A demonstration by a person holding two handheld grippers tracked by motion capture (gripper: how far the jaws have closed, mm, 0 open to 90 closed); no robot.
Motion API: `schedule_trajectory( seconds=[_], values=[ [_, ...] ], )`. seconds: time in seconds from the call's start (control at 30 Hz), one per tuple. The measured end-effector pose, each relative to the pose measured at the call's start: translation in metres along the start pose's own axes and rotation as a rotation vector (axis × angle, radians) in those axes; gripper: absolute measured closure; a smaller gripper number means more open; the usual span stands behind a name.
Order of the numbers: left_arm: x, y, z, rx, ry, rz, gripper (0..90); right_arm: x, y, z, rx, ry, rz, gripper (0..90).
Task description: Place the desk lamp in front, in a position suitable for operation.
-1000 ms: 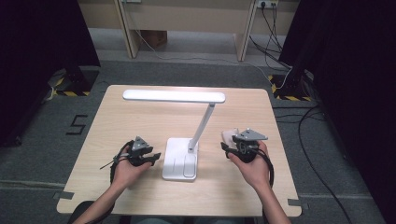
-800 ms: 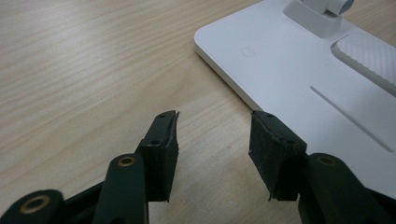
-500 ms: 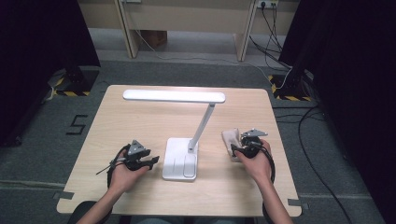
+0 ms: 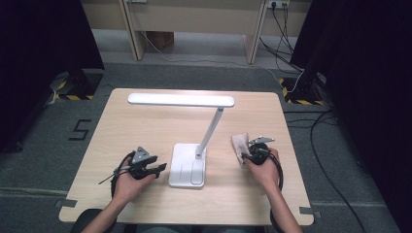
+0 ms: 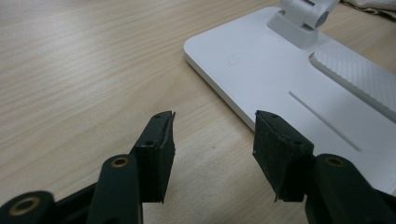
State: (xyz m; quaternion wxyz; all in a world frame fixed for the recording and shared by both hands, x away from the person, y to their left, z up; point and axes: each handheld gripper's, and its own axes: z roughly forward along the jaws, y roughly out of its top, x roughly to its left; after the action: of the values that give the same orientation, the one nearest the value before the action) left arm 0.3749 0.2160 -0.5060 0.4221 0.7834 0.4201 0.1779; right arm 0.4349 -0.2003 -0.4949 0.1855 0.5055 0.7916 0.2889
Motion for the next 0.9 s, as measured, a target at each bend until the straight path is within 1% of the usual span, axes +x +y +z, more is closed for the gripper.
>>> schedule_trajectory(
  seconds=[0.13, 0.17, 0.2, 0.27, 0.37, 0.4, 0.43, 0.57, 0.6, 0.63, 0.67, 0.7, 0.73, 0.77, 0.87, 0.9],
  values=[
    [-0.001, -0.001, -0.001, -0.002, -0.004, -0.004, 46.9, 0.0, -0.001, 0.0, -0.001, 0.008, 0.015, 67.1],
    [-0.001, -0.002, -0.001, 0.0, -0.005, 0.001, 46.8, 0.0, -0.002, 0.0, -0.007, 0.018, 0.034, 71.5],
    [-0.001, -0.002, -0.001, 0.0, -0.005, 0.001, 46.7, 0.0, -0.002, 0.0, -0.007, 0.018, 0.034, 71.5],
    [-0.002, -0.002, 0.0, -0.002, -0.006, 0.001, 46.6, 0.001, -0.005, 0.001, -0.028, 0.025, 0.043, 76.1],
    [-0.002, -0.002, -0.001, -0.004, -0.006, 0.0, 46.6, 0.001, -0.007, 0.001, -0.041, 0.025, 0.04, 77.3],
    [-0.002, -0.002, -0.001, -0.005, -0.005, 0.002, 46.6, 0.001, -0.007, 0.001, -0.044, 0.027, 0.049, 77.9],
    [-0.002, -0.002, -0.002, -0.007, -0.005, 0.001, 46.6, 0.001, -0.008, 0.001, -0.048, 0.03, 0.041, 79.1],
    [-0.003, -0.002, -0.004, -0.015, -0.002, 0.003, 46.6, 0.002, -0.008, 0.001, -0.051, 0.025, 0.034, 80.0],
    [-0.004, -0.002, -0.005, -0.023, -0.003, -0.001, 46.6, 0.003, -0.008, 0.0, -0.058, 0.019, 0.014, 80.6],
    [-0.004, -0.002, -0.005, -0.023, -0.003, -0.001, 46.6, 0.003, -0.008, 0.0, -0.058, 0.019, 0.014, 80.6],
    [-0.004, -0.002, -0.006, -0.028, -0.005, 0.002, 46.6, 0.003, -0.008, 0.0, -0.062, 0.013, 0.003, 80.8],
    [-0.004, -0.002, -0.007, -0.033, -0.006, 0.001, 46.6, 0.005, -0.008, -0.002, -0.067, 0.005, -0.005, 80.9],
    [-0.005, -0.002, -0.007, -0.037, -0.007, 0.001, 46.6, 0.007, -0.007, -0.006, -0.087, -0.001, -0.017, 81.0],
    [-0.005, -0.002, -0.008, -0.039, -0.009, -0.001, 46.6, 0.007, -0.007, -0.006, -0.087, -0.001, -0.017, 81.0],
    [-0.006, -0.001, -0.009, -0.046, -0.011, 0.004, 46.7, 0.009, -0.005, -0.014, -0.111, 0.005, -0.036, 81.0],
    [-0.007, -0.001, -0.01, -0.048, -0.013, 0.005, 46.7, 0.012, -0.004, -0.021, -0.127, 0.014, -0.038, 81.1]
  ],
)
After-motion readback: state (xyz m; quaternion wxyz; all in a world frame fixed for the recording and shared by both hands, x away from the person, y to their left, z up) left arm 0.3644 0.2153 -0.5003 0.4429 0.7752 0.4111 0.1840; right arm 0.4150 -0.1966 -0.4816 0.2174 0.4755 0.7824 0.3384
